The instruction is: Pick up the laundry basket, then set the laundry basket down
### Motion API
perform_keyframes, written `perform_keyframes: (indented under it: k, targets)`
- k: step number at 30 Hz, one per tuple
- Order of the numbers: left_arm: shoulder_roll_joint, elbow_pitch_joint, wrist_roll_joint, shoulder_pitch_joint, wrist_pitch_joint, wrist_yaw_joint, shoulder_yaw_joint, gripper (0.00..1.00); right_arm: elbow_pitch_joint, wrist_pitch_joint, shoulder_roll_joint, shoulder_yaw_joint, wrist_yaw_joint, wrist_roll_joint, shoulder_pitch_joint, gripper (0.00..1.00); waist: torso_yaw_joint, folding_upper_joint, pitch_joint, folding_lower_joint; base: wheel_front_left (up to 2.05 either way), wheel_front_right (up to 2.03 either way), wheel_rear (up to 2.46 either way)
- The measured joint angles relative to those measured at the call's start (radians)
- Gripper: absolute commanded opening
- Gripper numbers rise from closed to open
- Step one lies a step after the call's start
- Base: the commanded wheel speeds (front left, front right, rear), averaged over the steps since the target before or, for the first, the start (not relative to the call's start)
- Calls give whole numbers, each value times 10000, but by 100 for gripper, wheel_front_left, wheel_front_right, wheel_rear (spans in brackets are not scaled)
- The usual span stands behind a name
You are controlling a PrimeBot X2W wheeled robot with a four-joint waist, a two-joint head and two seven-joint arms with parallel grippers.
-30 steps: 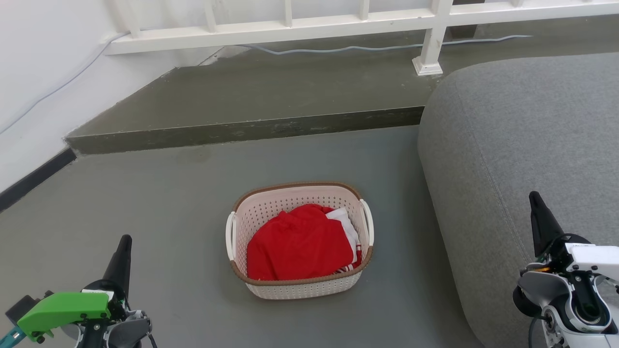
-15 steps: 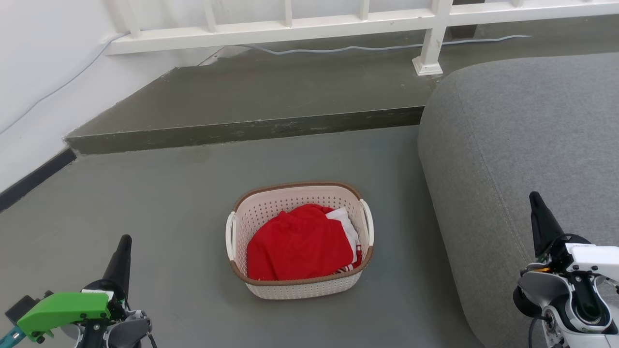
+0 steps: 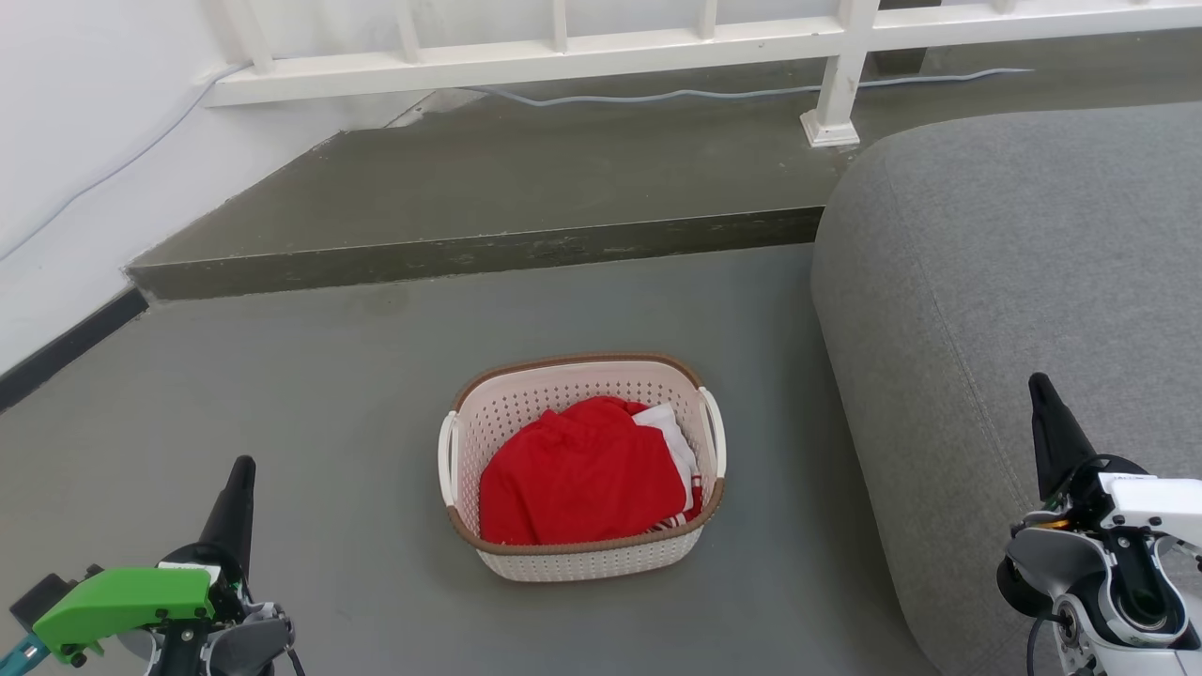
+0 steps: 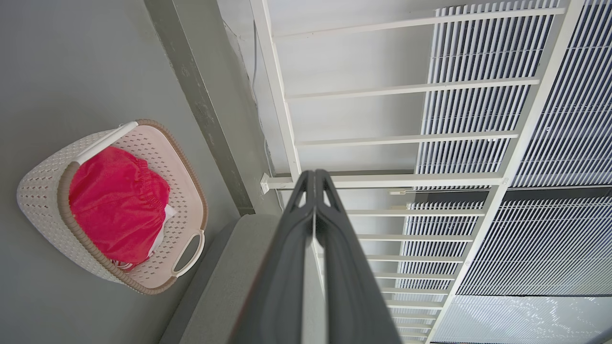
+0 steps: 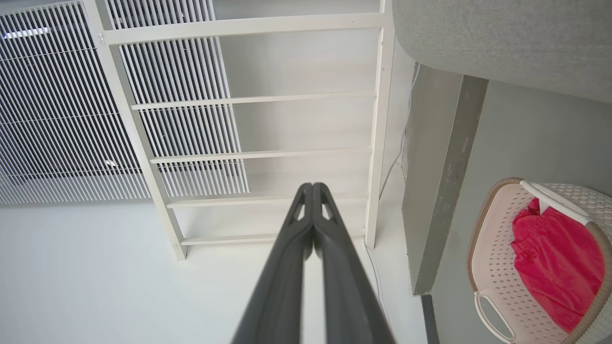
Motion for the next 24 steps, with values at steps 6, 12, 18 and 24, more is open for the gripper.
perform_keyframes:
  k: [6, 12, 18, 24]
  targets:
    - [0, 0, 0, 0, 0, 0, 2, 0, 6, 12, 0, -8, 2, 0, -1, 0, 0, 0, 0, 0, 0, 0, 0]
    - [0, 0, 0, 0, 0, 0, 4, 0, 10, 12, 2, -12, 2, 0, -2, 0, 0, 0, 0, 0, 0, 0, 0]
    - [0, 0, 0, 0, 0, 0, 6, 0, 15, 13, 4, -15, 2, -2, -3, 0, -1, 0, 0, 0, 0, 0, 0]
    - [-2, 0, 0, 0, 0, 0, 8, 0, 25, 56, 6, -23, 4, -10, -5, 0, -1, 0, -1, 0, 0, 0, 0]
